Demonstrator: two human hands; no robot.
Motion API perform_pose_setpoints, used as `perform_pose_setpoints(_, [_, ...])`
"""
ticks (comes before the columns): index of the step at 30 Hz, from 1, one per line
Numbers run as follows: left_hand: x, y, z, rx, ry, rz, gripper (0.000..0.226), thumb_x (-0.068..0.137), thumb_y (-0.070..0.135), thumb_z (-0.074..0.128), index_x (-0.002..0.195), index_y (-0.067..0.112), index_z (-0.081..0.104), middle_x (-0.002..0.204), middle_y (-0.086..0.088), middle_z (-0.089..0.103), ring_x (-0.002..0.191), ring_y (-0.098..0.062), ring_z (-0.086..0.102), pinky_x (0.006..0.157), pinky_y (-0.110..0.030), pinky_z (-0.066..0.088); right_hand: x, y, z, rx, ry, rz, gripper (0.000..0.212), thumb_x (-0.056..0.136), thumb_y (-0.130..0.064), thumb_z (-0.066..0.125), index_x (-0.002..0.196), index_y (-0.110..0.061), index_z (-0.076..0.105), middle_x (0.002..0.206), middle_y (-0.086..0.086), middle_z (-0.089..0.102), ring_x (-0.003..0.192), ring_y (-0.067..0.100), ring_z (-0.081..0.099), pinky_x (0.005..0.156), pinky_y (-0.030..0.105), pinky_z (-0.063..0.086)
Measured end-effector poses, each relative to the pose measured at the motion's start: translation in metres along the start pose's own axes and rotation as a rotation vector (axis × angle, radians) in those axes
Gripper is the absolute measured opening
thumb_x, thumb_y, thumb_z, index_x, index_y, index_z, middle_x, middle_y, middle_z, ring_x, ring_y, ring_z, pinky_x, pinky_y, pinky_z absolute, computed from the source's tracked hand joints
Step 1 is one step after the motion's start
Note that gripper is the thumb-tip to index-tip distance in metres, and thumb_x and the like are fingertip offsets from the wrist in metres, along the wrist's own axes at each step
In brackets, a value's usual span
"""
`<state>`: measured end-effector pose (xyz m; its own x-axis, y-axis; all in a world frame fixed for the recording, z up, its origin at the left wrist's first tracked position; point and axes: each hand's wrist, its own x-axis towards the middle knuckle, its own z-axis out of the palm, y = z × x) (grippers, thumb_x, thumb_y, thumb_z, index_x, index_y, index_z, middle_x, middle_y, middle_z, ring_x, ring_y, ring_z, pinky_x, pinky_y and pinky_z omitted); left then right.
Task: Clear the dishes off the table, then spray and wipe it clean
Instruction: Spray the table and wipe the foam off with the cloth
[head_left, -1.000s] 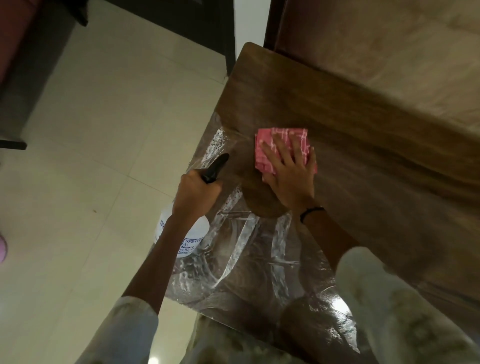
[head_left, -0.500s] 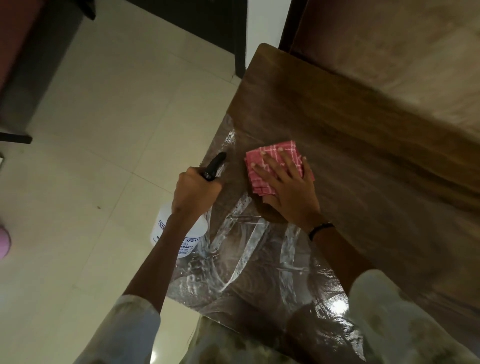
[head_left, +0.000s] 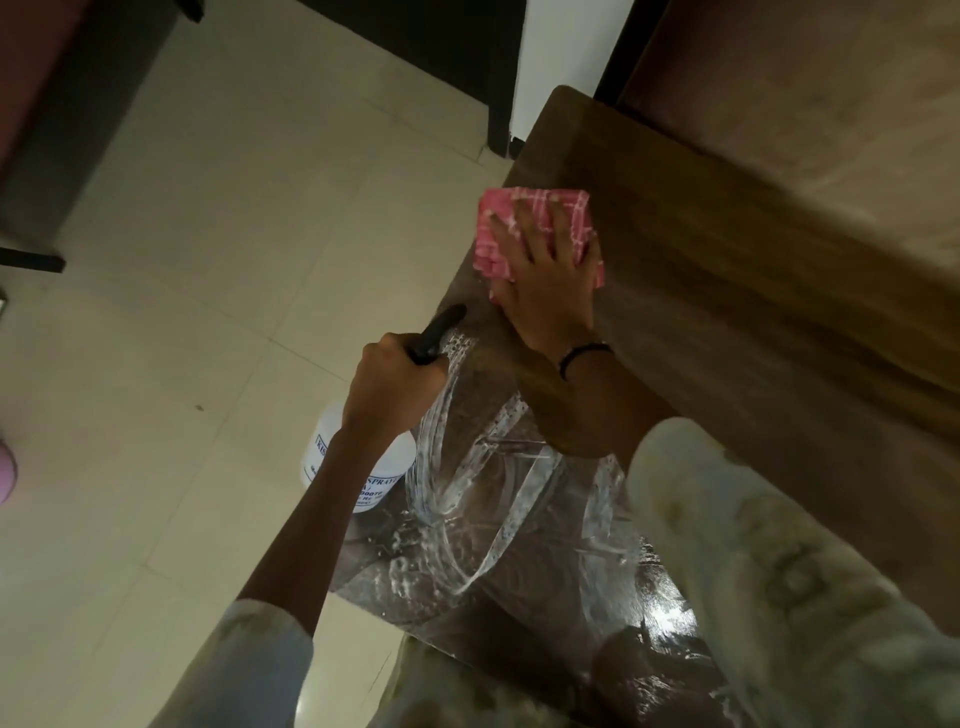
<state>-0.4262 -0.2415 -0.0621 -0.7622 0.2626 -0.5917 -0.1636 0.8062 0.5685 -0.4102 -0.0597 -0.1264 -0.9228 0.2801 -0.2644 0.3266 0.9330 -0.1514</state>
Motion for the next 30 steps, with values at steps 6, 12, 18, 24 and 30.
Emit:
perform_pose_setpoints(6, [-0.008,-0.009,-0.003,-0.036,-0.005,0.004,0.021,0.082,0.011,0.057,0.07,-0.006,0.056,0.047,-0.007,0.041,0.042,-0.023,0.033,0.046,-0.028,0.027,-0.054,-0.024,0.023,-0.042,-0.017,-0.235,0.056,0.098,-0.053,0.01,0.144,-0.033,0.035,0.154,0.002,0.032,0.143,0.035,0.023,0.109,0.068,0.017])
perform_pose_setpoints(12, [-0.018,-0.018,-0.007,-0.064,-0.011,0.057,0.013,0.082,0.007,0.057,0.071,0.002,0.059,0.047,-0.007,0.04,0.041,-0.022,0.033,0.046,-0.028,0.027,-0.083,0.026,0.028,-0.115,0.004,-0.288,0.063,0.091,-0.058,0.036,0.148,-0.035,0.02,0.157,0.003,0.023,0.145,0.033,0.014,0.111,0.065,0.017])
perform_pose_setpoints(18, [-0.034,-0.031,-0.008,-0.127,0.03,0.066,0.015,0.083,0.006,0.056,0.076,-0.008,0.057,0.051,-0.012,0.039,0.047,-0.022,0.032,0.049,-0.029,0.026,-0.035,-0.008,0.014,-0.022,0.022,-0.006,0.059,0.095,-0.05,0.034,0.15,-0.034,0.016,0.16,0.002,0.012,0.146,0.035,0.006,0.11,0.066,0.005])
perform_pose_setpoints(24, [-0.059,-0.045,0.0,-0.117,-0.003,0.043,0.022,0.083,0.008,0.057,0.062,0.011,0.054,0.047,-0.008,0.039,0.041,-0.022,0.03,0.046,-0.028,0.025,-0.055,-0.054,0.03,0.004,0.031,-0.218,0.055,0.092,-0.053,0.028,0.142,-0.033,0.038,0.152,0.0,0.035,0.141,0.033,0.028,0.107,0.07,0.019])
perform_pose_setpoints(30, [-0.087,-0.056,0.012,-0.098,0.01,0.011,0.022,0.084,0.01,0.06,0.062,0.012,0.054,0.047,-0.01,0.038,0.039,-0.02,0.029,0.045,-0.027,0.026,-0.101,-0.025,0.041,-0.062,0.061,-0.419,0.056,0.09,-0.053,0.033,0.142,-0.033,0.037,0.151,0.0,0.037,0.141,0.03,0.029,0.111,0.063,0.018])
